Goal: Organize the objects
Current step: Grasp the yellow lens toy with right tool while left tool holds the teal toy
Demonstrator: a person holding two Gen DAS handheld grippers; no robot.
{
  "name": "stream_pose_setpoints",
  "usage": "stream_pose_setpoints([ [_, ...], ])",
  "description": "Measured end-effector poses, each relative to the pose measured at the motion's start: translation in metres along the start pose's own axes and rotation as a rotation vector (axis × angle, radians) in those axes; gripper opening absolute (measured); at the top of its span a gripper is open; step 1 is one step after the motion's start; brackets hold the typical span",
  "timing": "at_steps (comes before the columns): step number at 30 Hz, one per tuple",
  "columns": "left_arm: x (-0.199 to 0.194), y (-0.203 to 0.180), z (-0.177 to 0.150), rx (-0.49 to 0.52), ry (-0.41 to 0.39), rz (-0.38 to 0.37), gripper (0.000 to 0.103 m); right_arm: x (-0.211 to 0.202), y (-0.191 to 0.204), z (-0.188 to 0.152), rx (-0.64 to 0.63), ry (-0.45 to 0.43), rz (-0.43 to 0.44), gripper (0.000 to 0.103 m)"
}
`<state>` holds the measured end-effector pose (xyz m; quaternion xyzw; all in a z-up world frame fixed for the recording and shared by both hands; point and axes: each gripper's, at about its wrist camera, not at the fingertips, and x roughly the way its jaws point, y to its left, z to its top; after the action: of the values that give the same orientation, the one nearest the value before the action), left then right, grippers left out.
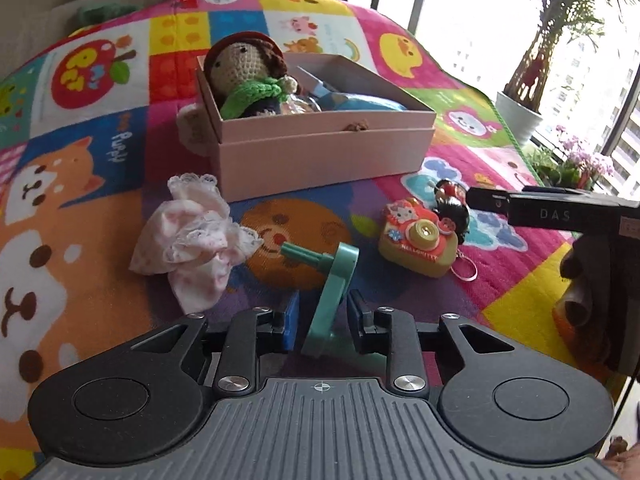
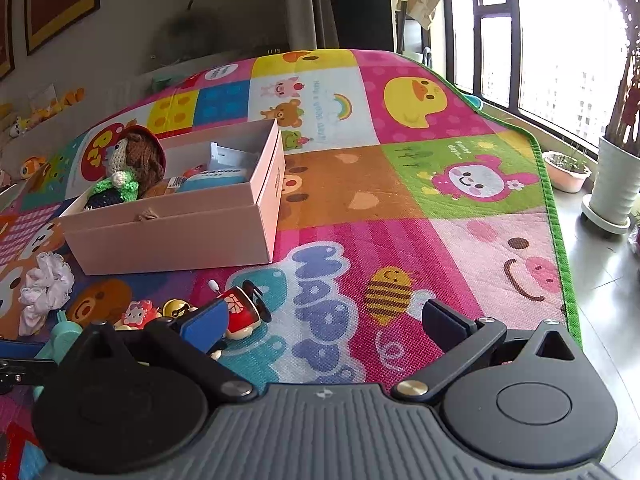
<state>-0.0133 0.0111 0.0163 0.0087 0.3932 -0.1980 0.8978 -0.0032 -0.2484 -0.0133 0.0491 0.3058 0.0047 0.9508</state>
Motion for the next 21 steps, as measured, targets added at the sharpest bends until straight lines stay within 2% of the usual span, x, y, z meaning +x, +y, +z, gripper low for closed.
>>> stream_pose_setpoints([
  [3, 0.003, -0.007, 0.002, -0.011, -0.003, 0.041, 0.02, -0.009, 0.006, -0.001, -0.04, -0.027, 0.017, 0.103],
  [5, 0.001, -0.009, 0.0, 0.02, 0.003, 0.042, 0.016, -0.023, 0.018, -0.003, -0.121, -0.039, 0.088, 0.101],
  [7, -0.003, -0.007, -0.004, 0.031, 0.007, 0.033, 0.014, -0.036, 0.036, -0.009, -0.223, -0.033, 0.171, 0.092],
  [9, -0.008, -0.002, -0.007, 0.022, 0.012, 0.03, 0.014, -0.039, 0.054, -0.014, -0.299, 0.019, 0.237, 0.077],
  [10, -0.01, 0.002, -0.008, 0.01, 0.012, 0.038, 0.014, -0.036, 0.063, -0.017, -0.314, 0.06, 0.256, 0.073],
  [11, -0.011, 0.006, -0.01, -0.006, 0.009, 0.036, 0.014, -0.032, 0.07, -0.019, -0.317, 0.09, 0.265, 0.069],
  [13, -0.014, 0.013, -0.013, -0.039, 0.001, 0.019, 0.014, -0.024, 0.081, -0.02, -0.313, 0.112, 0.25, 0.069],
  [15, -0.014, 0.016, -0.015, -0.067, -0.01, 0.007, 0.015, -0.015, 0.088, -0.018, -0.304, 0.113, 0.229, 0.069],
  [18, -0.015, 0.015, -0.016, -0.062, -0.02, 0.007, 0.015, -0.003, 0.097, -0.013, -0.295, 0.101, 0.24, 0.069],
  [21, -0.017, 0.017, -0.018, -0.068, -0.023, -0.003, 0.015, 0.002, 0.107, -0.015, -0.361, 0.093, 0.254, 0.067],
])
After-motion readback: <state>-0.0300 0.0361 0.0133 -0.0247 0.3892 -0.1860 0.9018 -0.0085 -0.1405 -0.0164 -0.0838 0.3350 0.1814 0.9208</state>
